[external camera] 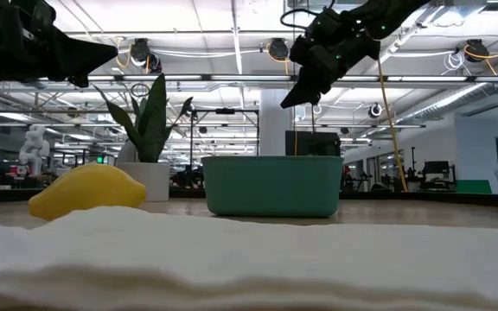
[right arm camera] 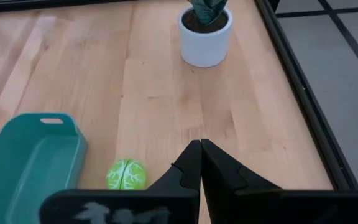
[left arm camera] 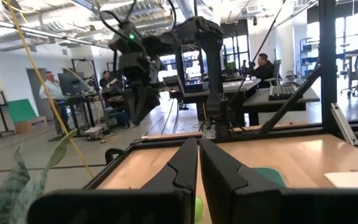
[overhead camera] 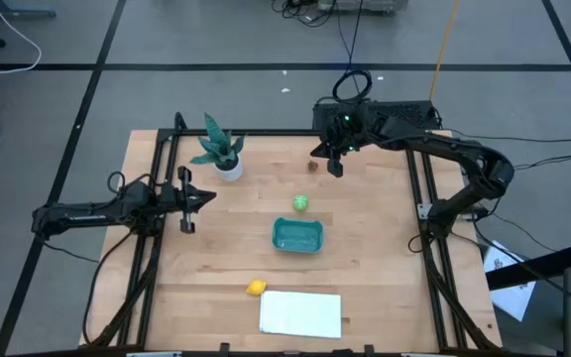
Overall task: Pick and placing Produce into tupperware
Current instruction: Put the green cabbage into the blue bin
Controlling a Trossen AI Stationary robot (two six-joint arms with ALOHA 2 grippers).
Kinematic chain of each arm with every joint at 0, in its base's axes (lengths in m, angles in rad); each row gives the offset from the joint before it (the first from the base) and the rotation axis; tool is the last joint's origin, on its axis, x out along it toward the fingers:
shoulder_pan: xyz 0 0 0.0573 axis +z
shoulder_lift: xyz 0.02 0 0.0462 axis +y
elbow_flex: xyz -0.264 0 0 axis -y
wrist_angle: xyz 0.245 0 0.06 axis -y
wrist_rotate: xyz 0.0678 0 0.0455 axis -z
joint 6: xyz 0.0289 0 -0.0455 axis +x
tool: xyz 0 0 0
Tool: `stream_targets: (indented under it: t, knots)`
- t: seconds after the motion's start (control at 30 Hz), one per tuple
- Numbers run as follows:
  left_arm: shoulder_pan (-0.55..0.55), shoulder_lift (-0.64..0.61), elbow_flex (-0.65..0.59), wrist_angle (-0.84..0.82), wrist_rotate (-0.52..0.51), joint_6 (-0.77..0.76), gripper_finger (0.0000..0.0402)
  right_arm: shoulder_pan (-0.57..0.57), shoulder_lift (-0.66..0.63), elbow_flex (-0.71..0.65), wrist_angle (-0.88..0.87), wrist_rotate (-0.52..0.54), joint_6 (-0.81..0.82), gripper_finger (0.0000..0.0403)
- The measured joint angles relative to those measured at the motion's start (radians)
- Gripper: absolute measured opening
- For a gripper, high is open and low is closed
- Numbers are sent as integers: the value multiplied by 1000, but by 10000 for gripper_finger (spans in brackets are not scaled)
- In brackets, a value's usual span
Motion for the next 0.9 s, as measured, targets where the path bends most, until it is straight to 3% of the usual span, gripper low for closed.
stream_targets:
  t: [0.53, 0.67, 0.9]
  knots:
    - [0, 0, 0, -10, -33, 6, 26, 60, 267, 421, -381, 25, 0, 0]
    - [0, 0, 0, -12, -33, 6, 26, 59, 313, 482, -494, 26, 12, 0]
    - [0, 0, 0, -16, -33, 5, 26, 79, 343, 498, -540, 25, 114, 0]
